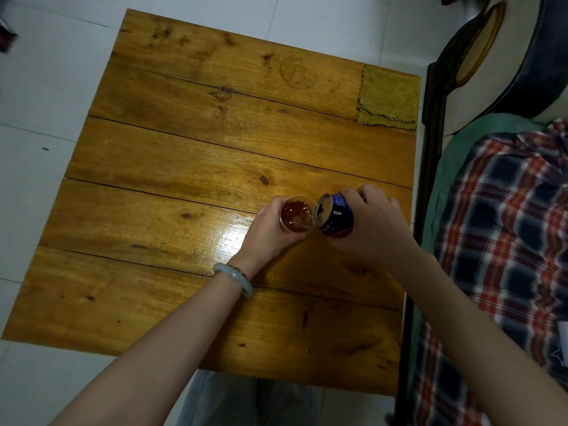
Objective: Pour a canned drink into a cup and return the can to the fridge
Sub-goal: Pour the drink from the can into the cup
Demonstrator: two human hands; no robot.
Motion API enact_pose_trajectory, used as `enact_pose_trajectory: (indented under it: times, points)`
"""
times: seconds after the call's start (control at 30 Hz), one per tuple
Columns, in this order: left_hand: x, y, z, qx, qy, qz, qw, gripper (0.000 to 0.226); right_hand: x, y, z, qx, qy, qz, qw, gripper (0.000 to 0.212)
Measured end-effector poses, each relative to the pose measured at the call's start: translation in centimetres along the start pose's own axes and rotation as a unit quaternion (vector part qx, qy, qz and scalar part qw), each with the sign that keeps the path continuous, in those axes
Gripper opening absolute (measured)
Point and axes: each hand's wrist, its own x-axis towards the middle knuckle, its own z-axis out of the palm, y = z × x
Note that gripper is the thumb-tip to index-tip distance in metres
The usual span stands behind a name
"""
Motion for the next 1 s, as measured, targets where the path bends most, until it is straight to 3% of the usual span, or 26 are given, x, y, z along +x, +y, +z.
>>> enact_pose_trajectory:
  times: [0.23,0.37,0.7,0.83,1.0]
  points:
    - [-0.9,0.0,-1.3,0.032,-0.024,-0.018,0.999,0.096,-0.3,0.4,-0.4,0.17,-0.015,0.026,0.985,0.073]
    - [-2.2,0.1,-3.8,0.053,-0.025,-0.019,0.998,0.107,-0.4,0.2,-1.5,0.237,0.028,0.029,0.971,0.067]
    - [-6.6,3.1,-11.6,0.002,0.041,0.034,0.999,0.083,0.4,-6.6,-5.0,0.365,0.123,-0.02,0.923,0.069]
    - [-7.1,3.0,-12.7,0.0,0.065,0.068,0.996,0.074,1.6,-11.2,-3.5,0.422,0.121,-0.03,0.898,0.069]
    - [-6.2,0.5,-12.4,-0.012,0.087,0.029,0.996,0.073,3.4,-14.3,0.3,0.449,0.097,0.001,0.888,0.067]
